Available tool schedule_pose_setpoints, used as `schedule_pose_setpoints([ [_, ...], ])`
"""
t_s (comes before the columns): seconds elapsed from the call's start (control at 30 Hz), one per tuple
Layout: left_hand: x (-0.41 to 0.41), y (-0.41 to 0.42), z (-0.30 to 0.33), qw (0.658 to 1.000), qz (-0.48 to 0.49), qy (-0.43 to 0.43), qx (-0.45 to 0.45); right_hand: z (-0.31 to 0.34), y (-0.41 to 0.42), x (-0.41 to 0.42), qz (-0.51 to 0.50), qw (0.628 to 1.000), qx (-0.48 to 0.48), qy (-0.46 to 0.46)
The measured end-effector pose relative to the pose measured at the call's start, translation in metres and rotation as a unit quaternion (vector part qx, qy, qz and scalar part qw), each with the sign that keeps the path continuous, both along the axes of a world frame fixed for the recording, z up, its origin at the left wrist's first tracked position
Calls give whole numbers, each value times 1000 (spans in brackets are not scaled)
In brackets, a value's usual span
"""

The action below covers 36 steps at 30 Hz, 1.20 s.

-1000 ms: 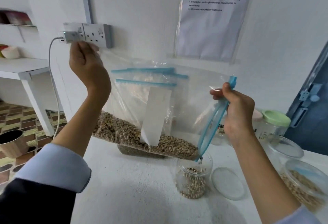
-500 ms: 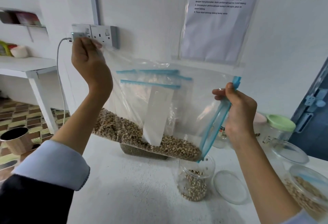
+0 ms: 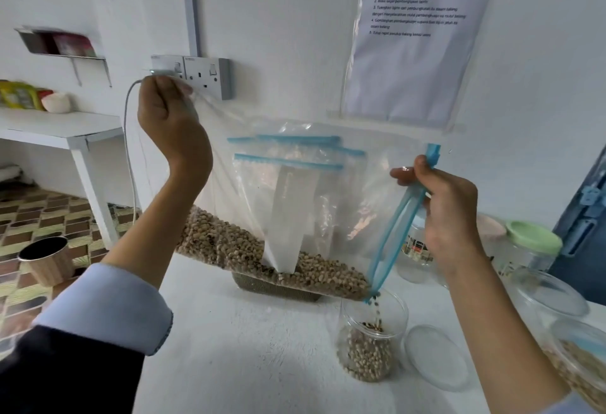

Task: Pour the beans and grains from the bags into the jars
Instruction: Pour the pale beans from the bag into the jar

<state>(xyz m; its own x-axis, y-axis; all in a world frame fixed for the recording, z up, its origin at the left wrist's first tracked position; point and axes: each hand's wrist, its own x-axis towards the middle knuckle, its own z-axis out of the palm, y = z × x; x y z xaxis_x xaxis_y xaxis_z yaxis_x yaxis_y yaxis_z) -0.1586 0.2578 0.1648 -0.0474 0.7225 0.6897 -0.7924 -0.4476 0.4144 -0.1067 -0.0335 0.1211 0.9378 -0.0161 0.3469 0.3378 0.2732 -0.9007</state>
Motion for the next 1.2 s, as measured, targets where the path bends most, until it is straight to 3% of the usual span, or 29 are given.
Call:
schedule_pose_setpoints([
  [1.2, 1, 4, 3, 1000, 6, -3, 12, 0, 0, 3, -17, 1000, 7, -3],
])
